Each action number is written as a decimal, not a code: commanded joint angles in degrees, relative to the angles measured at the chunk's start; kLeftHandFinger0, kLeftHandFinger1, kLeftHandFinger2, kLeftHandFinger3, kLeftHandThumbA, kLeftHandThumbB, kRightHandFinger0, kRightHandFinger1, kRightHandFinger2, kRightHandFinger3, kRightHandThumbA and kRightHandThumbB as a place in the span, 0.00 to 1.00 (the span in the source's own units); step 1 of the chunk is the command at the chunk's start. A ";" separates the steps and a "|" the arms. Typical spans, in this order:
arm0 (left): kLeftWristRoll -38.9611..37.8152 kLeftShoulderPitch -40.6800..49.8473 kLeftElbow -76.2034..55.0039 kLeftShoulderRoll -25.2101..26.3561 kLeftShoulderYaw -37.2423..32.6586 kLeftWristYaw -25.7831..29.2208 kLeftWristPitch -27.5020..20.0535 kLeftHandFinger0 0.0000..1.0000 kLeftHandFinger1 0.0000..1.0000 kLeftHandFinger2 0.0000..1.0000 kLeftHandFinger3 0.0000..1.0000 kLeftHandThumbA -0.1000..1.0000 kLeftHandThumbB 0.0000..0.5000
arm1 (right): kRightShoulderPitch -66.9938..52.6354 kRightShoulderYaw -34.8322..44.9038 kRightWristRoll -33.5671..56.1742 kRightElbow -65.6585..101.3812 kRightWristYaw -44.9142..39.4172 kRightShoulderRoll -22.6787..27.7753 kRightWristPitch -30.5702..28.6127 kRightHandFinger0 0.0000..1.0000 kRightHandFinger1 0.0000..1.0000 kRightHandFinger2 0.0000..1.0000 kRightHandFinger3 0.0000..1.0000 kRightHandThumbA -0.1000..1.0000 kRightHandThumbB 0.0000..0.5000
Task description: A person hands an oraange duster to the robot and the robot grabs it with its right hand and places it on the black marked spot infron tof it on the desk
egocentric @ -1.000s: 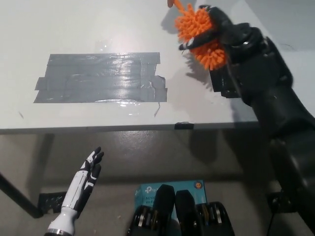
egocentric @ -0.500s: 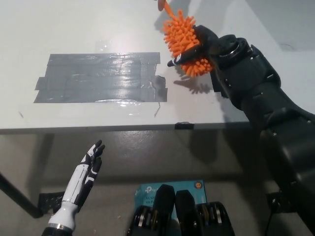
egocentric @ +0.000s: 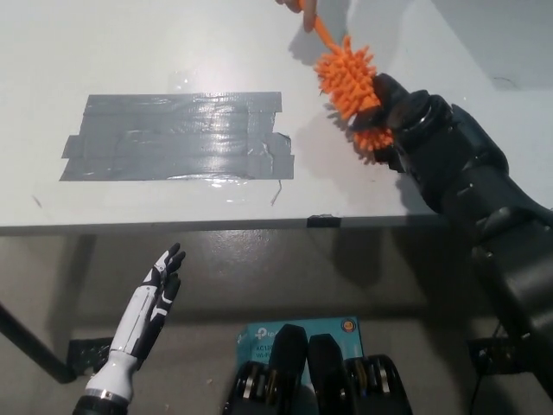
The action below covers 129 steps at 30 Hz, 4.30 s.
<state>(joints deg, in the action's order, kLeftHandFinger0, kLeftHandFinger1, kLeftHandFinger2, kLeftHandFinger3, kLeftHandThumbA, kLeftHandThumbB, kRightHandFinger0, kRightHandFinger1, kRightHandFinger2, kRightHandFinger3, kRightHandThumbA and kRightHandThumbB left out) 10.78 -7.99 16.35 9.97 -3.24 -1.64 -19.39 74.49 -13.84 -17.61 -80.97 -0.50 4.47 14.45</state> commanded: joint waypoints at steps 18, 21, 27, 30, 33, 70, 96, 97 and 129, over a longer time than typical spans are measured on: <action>-0.14 -2.27 -0.10 0.82 0.30 0.14 -0.85 1.00 1.00 1.00 1.00 1.00 0.37 | 5.25 3.65 2.21 11.21 6.96 3.60 -8.17 0.14 0.64 0.94 0.78 0.00 0.36; -0.14 -2.03 -0.39 0.72 0.27 0.06 -0.31 1.00 1.00 1.00 1.00 1.00 0.35 | 3.43 4.86 2.35 21.36 5.31 5.11 -5.23 0.15 0.61 0.90 0.79 0.00 0.36; -0.26 -2.04 0.27 0.67 0.22 0.05 -0.71 1.00 1.00 1.00 1.00 1.00 0.37 | -2.43 6.08 2.28 43.72 1.08 8.55 1.49 0.08 0.52 0.85 0.85 0.00 0.36; -0.60 -1.95 0.57 0.59 0.26 -0.01 -0.99 1.00 1.00 1.00 1.00 1.00 0.36 | -4.07 5.91 1.63 48.56 -0.12 9.70 3.57 0.10 0.53 0.87 0.90 0.00 0.34; -0.47 -2.13 0.77 0.64 0.32 0.14 -1.10 1.00 1.00 1.00 1.00 1.00 0.35 | -6.22 5.69 1.19 51.83 -1.86 11.65 4.65 0.09 0.53 0.88 0.93 0.00 0.32; 0.97 -1.94 0.86 0.08 0.10 0.94 -0.36 1.00 1.00 1.00 1.00 1.00 0.37 | -16.95 -6.30 -3.91 37.01 -11.57 16.58 -2.29 0.29 0.64 0.82 0.83 0.00 0.40; 1.08 -1.55 1.34 0.39 0.18 0.98 -0.52 1.00 1.00 1.00 1.00 1.00 0.35 | -15.79 0.61 -3.54 37.35 -4.10 20.35 -8.22 1.00 1.00 1.00 1.00 0.86 0.77; 0.91 -1.67 1.32 0.44 0.23 0.88 -0.57 1.00 1.00 1.00 1.00 1.00 0.35 | -15.39 2.02 -3.00 37.02 -2.55 20.55 -9.37 1.00 1.00 1.00 1.00 0.88 0.79; 1.05 -3.37 3.58 0.20 -0.81 -0.12 -0.31 1.00 1.00 1.00 1.00 1.00 0.36 | -63.34 9.50 -1.16 115.22 3.22 6.57 -17.03 1.00 1.00 1.00 1.00 0.88 0.55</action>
<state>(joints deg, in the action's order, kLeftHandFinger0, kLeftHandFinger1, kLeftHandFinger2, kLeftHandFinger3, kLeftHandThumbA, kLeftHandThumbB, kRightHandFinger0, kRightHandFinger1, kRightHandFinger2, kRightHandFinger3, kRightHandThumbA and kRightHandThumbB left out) 11.29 -9.77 20.65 9.94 -3.22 -1.62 -18.53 26.93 -3.11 -20.39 9.08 -2.48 17.07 7.46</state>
